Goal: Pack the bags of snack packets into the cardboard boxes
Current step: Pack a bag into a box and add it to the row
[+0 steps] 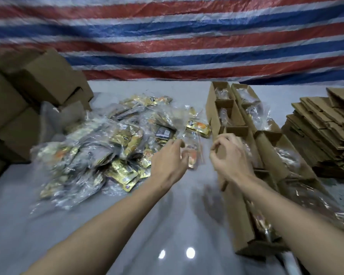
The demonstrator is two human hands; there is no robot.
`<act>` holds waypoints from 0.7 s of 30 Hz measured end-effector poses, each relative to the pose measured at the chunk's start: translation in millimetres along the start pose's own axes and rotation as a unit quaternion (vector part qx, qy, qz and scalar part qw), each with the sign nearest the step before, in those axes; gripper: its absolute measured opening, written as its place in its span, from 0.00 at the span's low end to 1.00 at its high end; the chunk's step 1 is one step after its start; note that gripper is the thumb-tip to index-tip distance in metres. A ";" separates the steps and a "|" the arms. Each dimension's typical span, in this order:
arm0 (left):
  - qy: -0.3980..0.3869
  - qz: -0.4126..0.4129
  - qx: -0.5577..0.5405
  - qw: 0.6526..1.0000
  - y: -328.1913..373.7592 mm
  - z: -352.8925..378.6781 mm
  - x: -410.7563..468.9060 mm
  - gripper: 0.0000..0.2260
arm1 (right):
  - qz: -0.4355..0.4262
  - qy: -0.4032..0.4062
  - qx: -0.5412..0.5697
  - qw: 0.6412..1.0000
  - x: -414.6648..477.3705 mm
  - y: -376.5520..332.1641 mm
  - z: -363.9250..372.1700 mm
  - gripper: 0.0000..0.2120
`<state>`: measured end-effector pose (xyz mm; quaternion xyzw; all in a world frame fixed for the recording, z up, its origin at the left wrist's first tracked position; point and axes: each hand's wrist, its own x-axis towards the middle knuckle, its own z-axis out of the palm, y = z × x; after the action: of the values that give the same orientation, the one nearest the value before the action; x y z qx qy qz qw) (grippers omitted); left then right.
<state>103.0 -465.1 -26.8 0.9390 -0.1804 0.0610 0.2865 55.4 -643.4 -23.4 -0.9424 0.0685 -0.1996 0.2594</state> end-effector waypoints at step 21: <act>0.195 -0.330 0.262 0.886 -387.8 -265.0 20.3 0.29 | 0.000 -0.182 0.216 0.959 12.1 -133.0 198.0 0.22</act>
<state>263.8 -23.9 -2.9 0.9542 0.2224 0.1900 0.0633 151.4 -441.0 -106.2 -0.8844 -0.0248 -0.0348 0.4649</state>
